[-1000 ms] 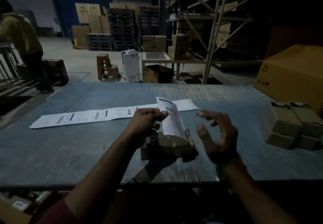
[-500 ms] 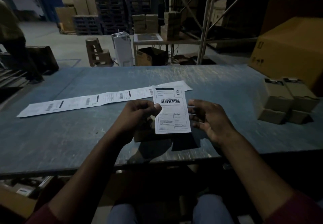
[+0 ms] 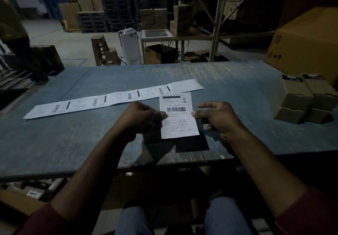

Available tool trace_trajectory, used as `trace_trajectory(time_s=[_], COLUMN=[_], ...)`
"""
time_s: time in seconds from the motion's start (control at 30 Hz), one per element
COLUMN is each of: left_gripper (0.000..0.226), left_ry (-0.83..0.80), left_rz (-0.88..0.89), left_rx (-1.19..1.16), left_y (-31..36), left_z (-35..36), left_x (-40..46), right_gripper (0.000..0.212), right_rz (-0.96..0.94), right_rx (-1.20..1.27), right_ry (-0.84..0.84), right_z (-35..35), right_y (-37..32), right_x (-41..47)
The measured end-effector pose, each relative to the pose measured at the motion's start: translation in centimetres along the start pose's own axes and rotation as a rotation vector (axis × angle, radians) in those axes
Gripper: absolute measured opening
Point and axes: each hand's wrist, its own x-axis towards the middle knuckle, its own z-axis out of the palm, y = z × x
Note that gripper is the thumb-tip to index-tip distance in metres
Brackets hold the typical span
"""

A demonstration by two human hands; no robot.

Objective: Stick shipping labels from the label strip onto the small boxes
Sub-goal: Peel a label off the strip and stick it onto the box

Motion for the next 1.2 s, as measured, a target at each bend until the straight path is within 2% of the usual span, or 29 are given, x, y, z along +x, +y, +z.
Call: trace_trajectory(time_s=[0.1,0.23,0.43,0.6,0.8,0.9,1.2], left_gripper=[0.021,0.016,0.011,0.013,0.025,0.018,0.014], left_ry=[-0.008,0.144,0.25,0.373,0.302,0.298,0.268], left_rz=[-0.018,0.094,0.204,0.33,0.353,0.361,0.4], left_rx=[0.078,0.096,0.146,0.38,0.421,0.44,0.461], left_y=[0.1,-0.8,-2.1,-3.6,-3.9,-4.4,-4.7], left_z=[-0.3,-0.8,-1.1,-0.8,-0.4,-0.3,0.3], left_x=[0.2,1.2,1.7,2.2,1.7,1.8,1.1], right_gripper=[0.038,0.045,0.048,0.049,0.048,0.044,0.032], right_rz=[0.041,0.108,0.124,0.105,0.088,0.074,0.003], right_rx=[-0.002,0.096,0.079,0.057,0.039,0.021,-0.097], right_ry=[-0.03,-0.051,-0.073,-0.03,0.002,0.012,0.077], right_z=[0.1,0.1,0.1,0.8,0.8,0.9,1.3], right_y=[-0.5,-0.8,-1.1,-0.9,-0.8,-0.8,-0.1], right_x=[-0.1,0.2,0.3,0.2,0.0,-0.3,-0.6])
